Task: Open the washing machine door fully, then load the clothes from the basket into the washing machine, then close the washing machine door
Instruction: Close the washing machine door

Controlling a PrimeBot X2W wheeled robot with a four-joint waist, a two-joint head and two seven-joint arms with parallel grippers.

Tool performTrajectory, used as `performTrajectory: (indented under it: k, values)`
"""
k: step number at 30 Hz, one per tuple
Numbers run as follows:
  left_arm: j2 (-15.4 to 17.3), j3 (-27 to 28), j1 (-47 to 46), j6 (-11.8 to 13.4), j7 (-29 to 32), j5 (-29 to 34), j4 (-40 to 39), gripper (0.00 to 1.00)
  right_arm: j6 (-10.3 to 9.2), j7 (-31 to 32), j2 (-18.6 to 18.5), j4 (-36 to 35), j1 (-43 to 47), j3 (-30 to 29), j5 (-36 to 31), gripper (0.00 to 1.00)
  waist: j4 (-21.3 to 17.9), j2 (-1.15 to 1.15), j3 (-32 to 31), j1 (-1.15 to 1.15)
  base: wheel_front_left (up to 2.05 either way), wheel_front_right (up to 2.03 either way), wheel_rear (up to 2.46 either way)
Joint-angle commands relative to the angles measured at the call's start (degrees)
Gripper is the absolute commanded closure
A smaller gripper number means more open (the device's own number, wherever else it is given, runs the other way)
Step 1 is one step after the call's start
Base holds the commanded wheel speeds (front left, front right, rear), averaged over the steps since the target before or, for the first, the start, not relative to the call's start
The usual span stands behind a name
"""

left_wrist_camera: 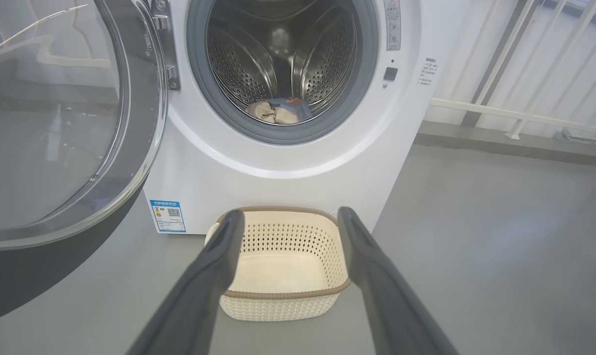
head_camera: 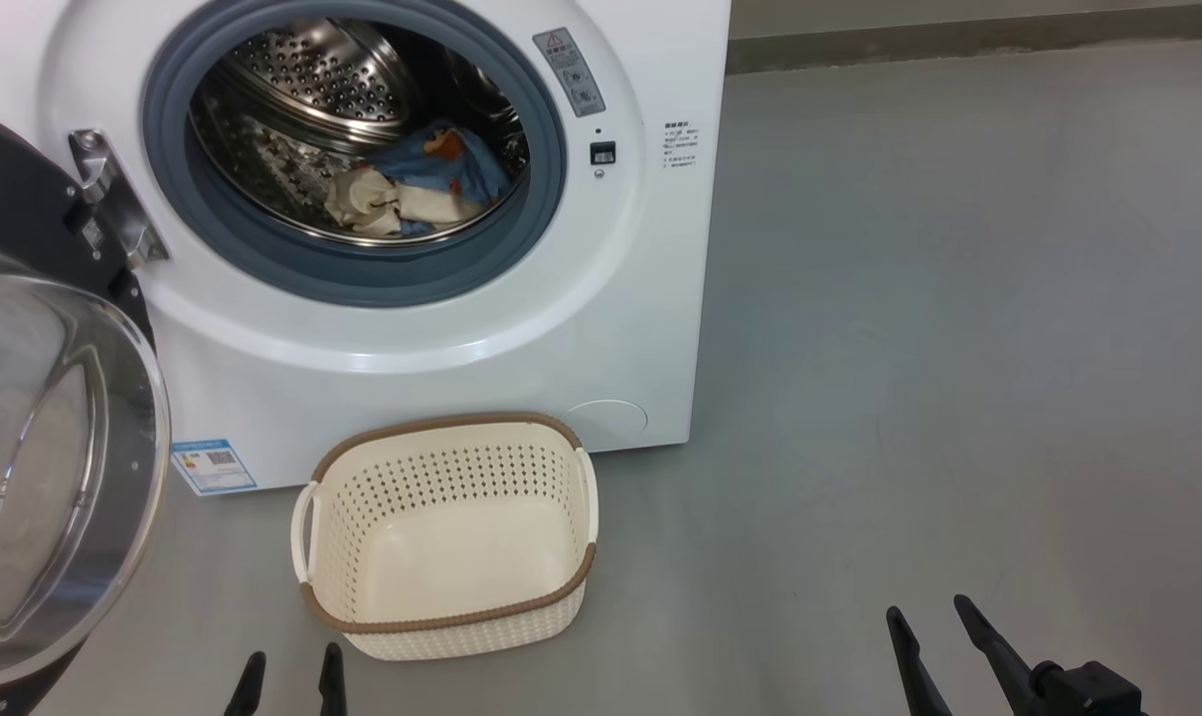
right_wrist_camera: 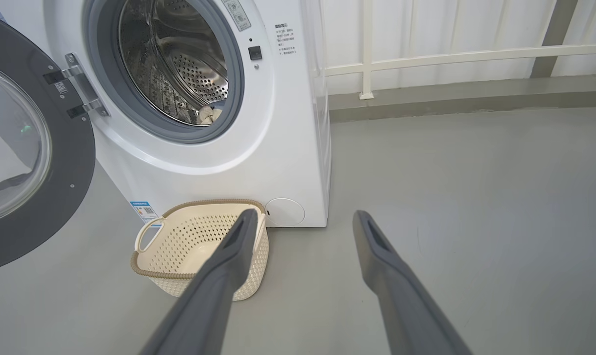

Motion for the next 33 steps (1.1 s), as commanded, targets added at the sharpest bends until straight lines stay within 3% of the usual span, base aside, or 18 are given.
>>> performTrajectory:
  k: [1, 15, 33]
  values:
    - [0.36, 1.77, -1.08, 0.16, -0.36, -0.2, -1.41, 0.0, 0.08, -0.69, -0.34, -1.44, -0.63, 1.06, -0.7, 0.0, 0.01, 0.0, 0.01, 0.0, -0.12, 0.12, 0.0]
    - [0.36, 1.31, -1.3, 0.18, -0.36, -0.35, -1.39, 0.0, 0.08, -0.69, -0.43, -1.72, -0.67, 0.72, -0.82, 0.0, 1.27, 0.0, 0.15, 0.0, 0.0, 0.0, 0.0]
    - [0.36, 2.31, -0.83, 0.49, -0.36, 0.13, -1.66, 0.0, 0.08, -0.69, -1.8, -1.7, -2.31, 2.76, -0.86, 0.0, 14.03, 0.0, -0.26, 0.0, 0.0, 0.0, 0.0]
